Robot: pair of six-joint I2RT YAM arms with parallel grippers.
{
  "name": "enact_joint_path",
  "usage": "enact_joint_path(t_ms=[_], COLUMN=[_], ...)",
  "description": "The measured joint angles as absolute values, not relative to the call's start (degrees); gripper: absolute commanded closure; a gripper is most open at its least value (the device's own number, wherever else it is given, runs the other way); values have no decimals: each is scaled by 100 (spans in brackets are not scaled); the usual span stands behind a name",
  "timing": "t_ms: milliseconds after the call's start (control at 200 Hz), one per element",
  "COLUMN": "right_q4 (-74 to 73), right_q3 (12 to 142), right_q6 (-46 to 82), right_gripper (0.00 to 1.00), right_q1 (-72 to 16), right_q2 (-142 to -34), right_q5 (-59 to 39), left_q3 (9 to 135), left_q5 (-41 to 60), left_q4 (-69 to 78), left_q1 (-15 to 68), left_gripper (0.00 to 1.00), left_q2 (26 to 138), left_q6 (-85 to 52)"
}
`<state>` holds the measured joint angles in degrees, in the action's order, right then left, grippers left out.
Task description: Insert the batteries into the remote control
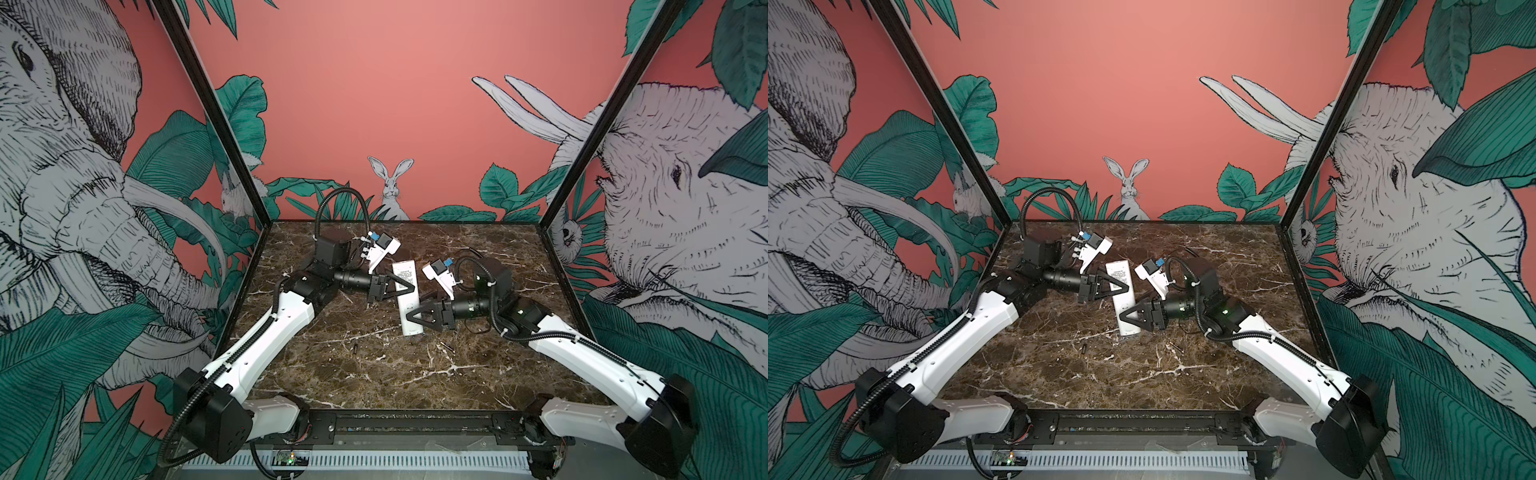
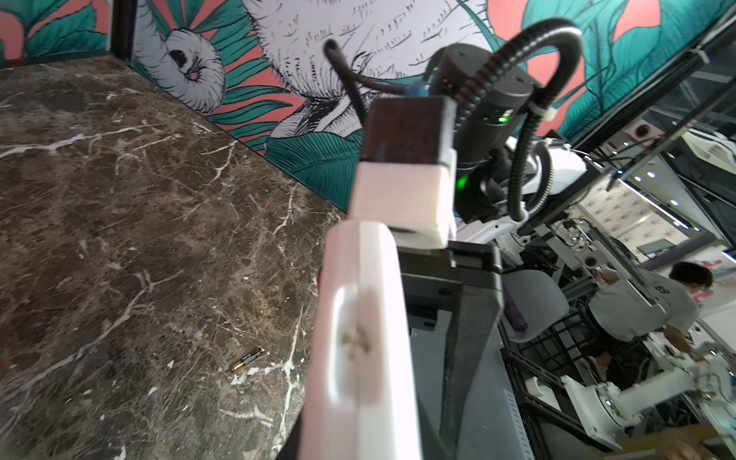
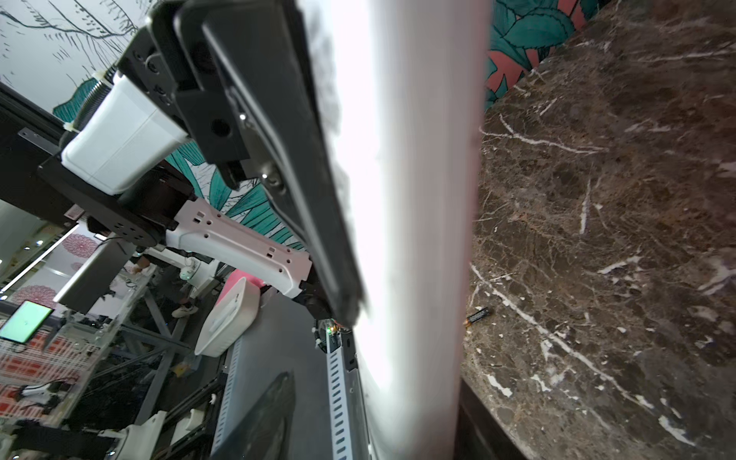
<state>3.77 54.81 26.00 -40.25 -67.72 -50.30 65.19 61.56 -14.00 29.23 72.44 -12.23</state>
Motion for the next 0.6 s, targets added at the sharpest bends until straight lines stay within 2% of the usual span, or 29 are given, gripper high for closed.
enact_joint_path(t_ms=[50,110,415,600], right_q4=[429,489,698,458], right_q3=[5474,5439,4921,4665], right_q6=[2543,2521,2714,3216], right_gripper=[15,1,1,1], right_q1=[-4021,-4018,-4012,-4012], right_q2=[-6772,-6766,-6768,-7408], right_q5=[-4882,-4661,-2877,-2187], left_q3=[6407,6178,3745,2871], left_q5=[5876,5411,2897,1789], left_q4=[-1391,-1306,799,1811], left_q1=[2923,2921,2917,2917], left_gripper=[100,100,100,100], left_q2=[7203,7087,6388,6326], left_q6=[-1203,-1219,-2141,-2633])
